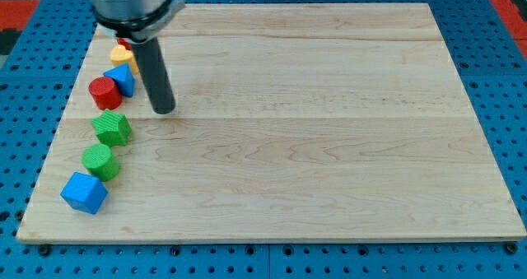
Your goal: Nudge green star left a bit
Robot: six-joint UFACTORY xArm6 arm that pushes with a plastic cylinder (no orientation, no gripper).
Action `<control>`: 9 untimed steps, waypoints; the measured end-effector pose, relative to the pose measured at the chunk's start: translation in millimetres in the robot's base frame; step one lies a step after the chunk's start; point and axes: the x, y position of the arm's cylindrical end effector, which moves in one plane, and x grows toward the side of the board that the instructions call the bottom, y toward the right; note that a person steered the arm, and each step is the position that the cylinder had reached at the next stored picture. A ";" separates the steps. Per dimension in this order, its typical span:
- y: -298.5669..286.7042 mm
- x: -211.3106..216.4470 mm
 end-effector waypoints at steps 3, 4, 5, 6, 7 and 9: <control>0.2 -4.9; -19.3 -6.9; -19.9 -3.3; -33.7 -3.1; -45.0 -2.4; -71.6 20.7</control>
